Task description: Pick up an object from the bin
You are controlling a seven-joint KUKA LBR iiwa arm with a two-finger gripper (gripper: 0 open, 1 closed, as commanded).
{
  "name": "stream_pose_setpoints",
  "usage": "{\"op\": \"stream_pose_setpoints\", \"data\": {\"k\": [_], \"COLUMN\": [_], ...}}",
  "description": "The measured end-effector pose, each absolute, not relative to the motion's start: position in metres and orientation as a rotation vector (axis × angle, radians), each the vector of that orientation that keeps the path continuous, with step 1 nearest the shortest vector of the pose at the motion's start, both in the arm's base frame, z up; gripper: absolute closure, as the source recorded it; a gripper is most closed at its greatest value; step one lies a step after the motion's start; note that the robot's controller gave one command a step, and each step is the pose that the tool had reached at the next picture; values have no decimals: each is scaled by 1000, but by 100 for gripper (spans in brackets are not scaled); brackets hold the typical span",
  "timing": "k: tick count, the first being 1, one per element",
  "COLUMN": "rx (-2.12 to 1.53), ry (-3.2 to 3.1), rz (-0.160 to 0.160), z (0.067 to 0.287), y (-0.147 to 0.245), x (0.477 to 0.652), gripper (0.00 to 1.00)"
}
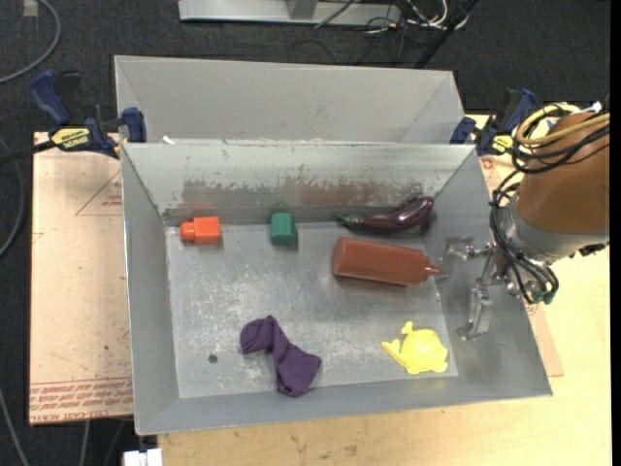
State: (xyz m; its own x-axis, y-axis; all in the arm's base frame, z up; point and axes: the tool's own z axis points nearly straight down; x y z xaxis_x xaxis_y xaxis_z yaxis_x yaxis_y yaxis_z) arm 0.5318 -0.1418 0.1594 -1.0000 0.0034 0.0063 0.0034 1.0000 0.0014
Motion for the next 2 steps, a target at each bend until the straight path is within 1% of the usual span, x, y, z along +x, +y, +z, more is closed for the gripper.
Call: {"op": "stream_pose_setpoints", "data": {"k": [1, 2], "rx": [-1, -98], "ry": [-3142, -3148], "rz": [0, 4], "z": [164, 146], "y": [-141, -133], "x": [533, 552], "gripper": [0, 0]}}
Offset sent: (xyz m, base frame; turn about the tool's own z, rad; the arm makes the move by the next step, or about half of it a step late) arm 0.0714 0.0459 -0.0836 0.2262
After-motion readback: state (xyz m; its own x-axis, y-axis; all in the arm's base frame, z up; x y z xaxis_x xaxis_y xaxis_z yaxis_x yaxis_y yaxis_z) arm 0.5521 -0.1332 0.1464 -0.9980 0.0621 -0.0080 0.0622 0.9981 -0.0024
